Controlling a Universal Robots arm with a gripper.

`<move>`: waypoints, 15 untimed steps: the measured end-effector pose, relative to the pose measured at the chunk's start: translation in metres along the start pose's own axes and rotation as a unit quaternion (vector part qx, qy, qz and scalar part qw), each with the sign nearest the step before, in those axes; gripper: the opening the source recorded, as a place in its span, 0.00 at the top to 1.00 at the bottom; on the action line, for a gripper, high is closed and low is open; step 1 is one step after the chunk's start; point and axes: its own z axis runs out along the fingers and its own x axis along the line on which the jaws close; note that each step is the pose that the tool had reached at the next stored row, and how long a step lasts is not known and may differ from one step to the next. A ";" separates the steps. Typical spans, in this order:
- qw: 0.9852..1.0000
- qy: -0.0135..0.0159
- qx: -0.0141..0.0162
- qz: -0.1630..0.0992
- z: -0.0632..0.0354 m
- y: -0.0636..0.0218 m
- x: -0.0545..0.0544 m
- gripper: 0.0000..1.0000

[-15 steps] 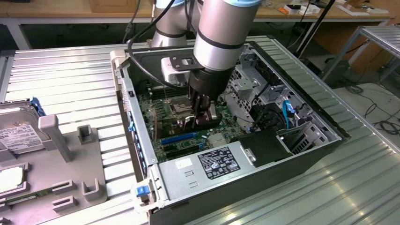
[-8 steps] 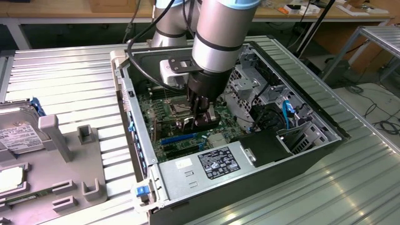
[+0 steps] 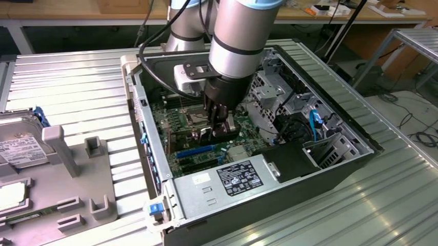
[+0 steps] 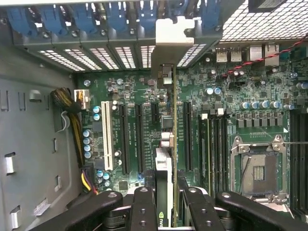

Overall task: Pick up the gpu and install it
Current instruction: 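Insert the gpu into the slot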

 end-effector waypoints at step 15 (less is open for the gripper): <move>1.000 0.000 0.000 -0.001 0.0026 0.0042 0.000 0.73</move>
